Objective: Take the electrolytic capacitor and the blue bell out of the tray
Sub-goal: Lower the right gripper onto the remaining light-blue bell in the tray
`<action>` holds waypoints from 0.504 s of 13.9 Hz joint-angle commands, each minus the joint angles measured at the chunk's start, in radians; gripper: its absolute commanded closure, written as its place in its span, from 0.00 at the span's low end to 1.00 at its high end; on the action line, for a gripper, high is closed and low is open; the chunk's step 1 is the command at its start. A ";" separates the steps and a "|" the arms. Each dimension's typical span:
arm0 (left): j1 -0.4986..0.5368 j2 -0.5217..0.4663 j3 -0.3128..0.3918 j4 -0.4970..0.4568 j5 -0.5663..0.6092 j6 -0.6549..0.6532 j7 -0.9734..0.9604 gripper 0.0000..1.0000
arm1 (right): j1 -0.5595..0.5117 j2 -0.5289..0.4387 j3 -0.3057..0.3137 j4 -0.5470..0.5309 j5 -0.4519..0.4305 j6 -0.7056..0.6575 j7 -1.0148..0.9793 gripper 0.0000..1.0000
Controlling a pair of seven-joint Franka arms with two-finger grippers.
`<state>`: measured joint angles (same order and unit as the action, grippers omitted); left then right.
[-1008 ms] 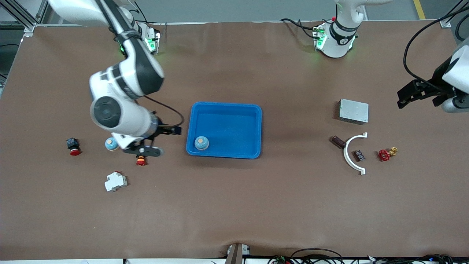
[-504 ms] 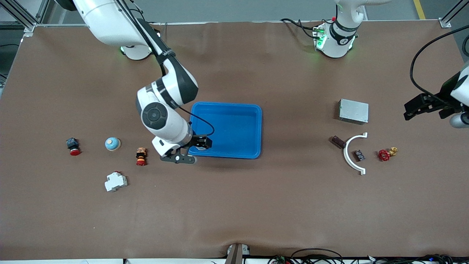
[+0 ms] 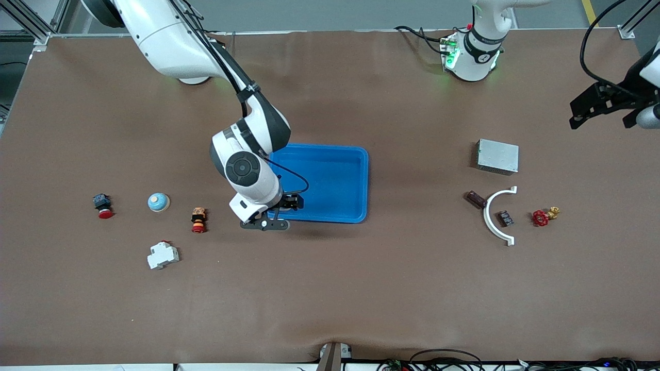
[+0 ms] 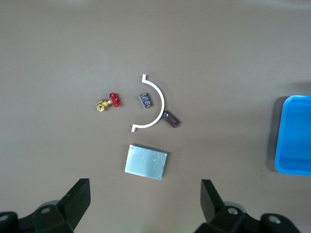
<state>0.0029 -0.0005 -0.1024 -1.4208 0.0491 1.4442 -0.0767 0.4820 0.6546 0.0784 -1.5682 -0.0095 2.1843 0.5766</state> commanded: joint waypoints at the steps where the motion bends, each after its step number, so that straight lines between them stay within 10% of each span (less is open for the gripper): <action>1: 0.006 -0.018 0.000 -0.006 -0.018 -0.018 0.005 0.00 | 0.026 -0.006 -0.009 -0.042 -0.040 0.015 -0.003 0.00; 7: 0.005 -0.024 -0.014 -0.004 -0.006 -0.018 0.009 0.00 | 0.043 -0.003 -0.002 -0.087 -0.033 0.028 0.000 0.00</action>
<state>0.0006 -0.0055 -0.1114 -1.4209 0.0490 1.4379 -0.0783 0.5090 0.6602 0.0797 -1.6358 -0.0362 2.1957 0.5765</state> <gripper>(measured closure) 0.000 0.000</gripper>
